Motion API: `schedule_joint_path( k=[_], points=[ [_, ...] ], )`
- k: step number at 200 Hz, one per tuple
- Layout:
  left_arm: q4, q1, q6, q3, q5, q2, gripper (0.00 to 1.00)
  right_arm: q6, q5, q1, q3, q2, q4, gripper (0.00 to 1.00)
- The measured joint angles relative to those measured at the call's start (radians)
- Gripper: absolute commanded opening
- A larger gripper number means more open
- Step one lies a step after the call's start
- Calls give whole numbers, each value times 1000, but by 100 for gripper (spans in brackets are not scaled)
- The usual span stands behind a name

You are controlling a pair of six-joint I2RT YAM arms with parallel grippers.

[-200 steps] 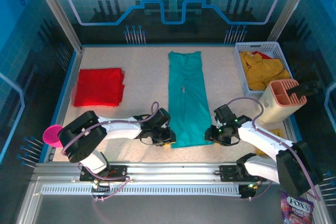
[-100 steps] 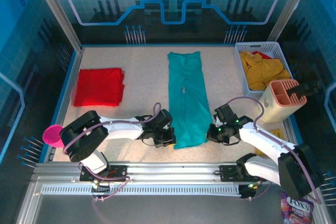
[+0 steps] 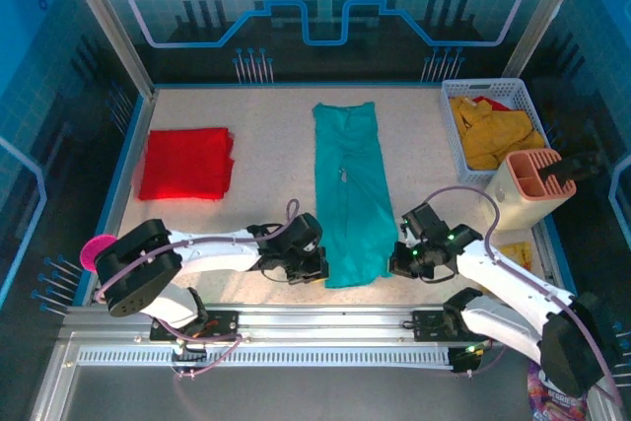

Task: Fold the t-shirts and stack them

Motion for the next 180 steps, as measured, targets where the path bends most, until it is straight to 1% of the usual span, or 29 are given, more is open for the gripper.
schedule_joint_path(
  k=[30,50,68,82,100,115,144,180],
  points=[
    [-15,-62,-45,-13,-14,-9,0,47,7,54,0,-67,-57,2],
    [-34,-60,-62,-13,-26,-46,0,57,24,53,11,-77,-82,2],
    [-60,-21,-61,-11,-37,-100,0,45,37,40,69,-39,-117,1],
    [-101,19,-47,4,-50,-136,0,26,42,8,136,5,-121,1],
    [-139,72,-16,52,-57,-148,0,-10,36,-43,203,59,-103,1],
    [-137,116,6,84,-56,-146,0,-40,26,-81,247,122,-81,0],
    [-126,190,50,135,-38,-84,0,-97,0,-134,318,263,-33,0],
    [-142,270,117,232,-18,-4,0,-156,-33,-183,418,383,-7,0]
  ],
)
